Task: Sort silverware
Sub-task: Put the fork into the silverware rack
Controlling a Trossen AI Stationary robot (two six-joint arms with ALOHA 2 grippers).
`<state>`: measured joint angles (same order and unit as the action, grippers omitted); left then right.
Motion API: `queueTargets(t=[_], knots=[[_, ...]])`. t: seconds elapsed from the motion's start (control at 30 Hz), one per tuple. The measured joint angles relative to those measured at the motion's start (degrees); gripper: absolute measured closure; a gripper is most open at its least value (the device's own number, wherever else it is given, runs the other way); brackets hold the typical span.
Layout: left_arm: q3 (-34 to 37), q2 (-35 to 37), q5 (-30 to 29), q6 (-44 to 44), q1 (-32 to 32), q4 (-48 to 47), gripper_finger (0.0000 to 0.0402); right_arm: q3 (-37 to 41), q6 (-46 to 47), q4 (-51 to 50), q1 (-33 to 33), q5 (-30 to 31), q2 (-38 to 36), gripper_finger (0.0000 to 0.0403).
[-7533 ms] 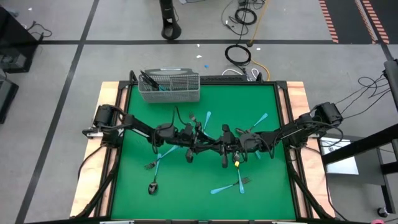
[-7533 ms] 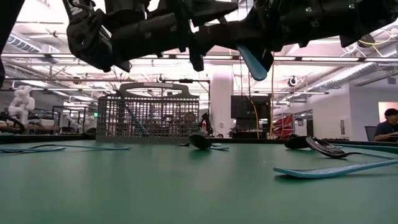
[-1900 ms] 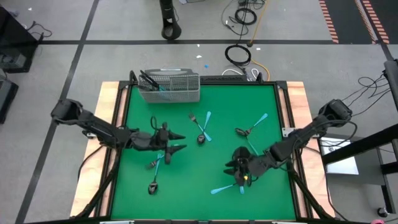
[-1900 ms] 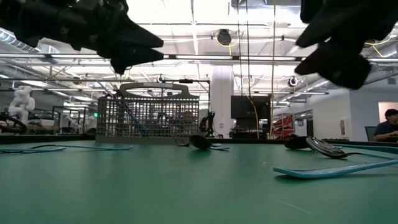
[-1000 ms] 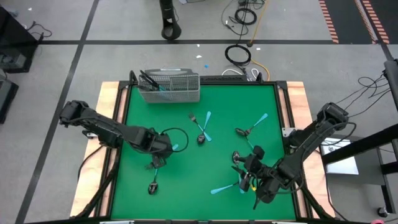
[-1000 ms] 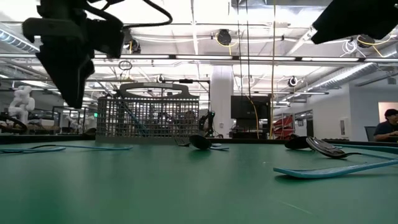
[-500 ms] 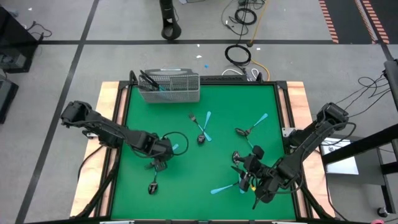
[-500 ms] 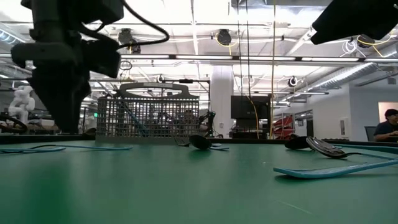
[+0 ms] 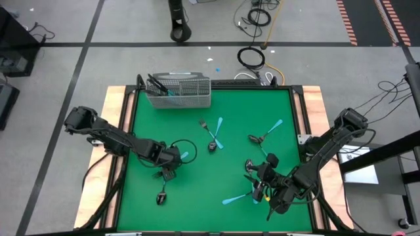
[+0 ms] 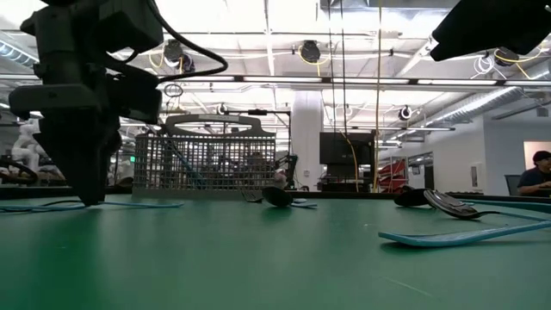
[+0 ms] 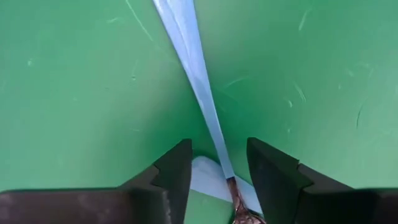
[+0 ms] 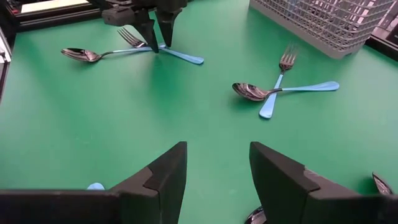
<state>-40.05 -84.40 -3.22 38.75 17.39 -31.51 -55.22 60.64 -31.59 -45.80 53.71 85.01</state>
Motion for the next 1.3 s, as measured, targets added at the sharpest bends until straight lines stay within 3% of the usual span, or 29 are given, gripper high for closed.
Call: queueTargets(t=[0.27, 0.4, 0.6, 0.97, 1.3], knots=[[-0.8, -6.8, -1.2, -1.6, 0.4, 1.1, 0.0285, 0.0, 0.2, 0.1, 0.0, 0.0, 0.0, 0.0238], [-2.6, -6.9, -1.5, -2.1, 0.4, -2.3, 0.0299, 0.0, 0.2, 0.2, 0.0, 0.0, 0.0, 0.0238], [-5.3, -2.2, -3.0, -6.4, -0.1, -6.4, 0.0389, 0.0, 0.2, 0.1, 0.0, 0.0, 0.0, 0.0238], [-11.6, 7.2, -5.5, -10.7, -2.0, -9.7, 0.0398, 0.0, 0.2, 0.5, 0.0, 0.0, 0.0, 0.0238], [-13.2, 17.6, -5.9, -10.8, -4.5, -3.1, 0.0400, 0.0, 0.2, 0.5, 0.0, 0.0, 0.0, 0.0238]])
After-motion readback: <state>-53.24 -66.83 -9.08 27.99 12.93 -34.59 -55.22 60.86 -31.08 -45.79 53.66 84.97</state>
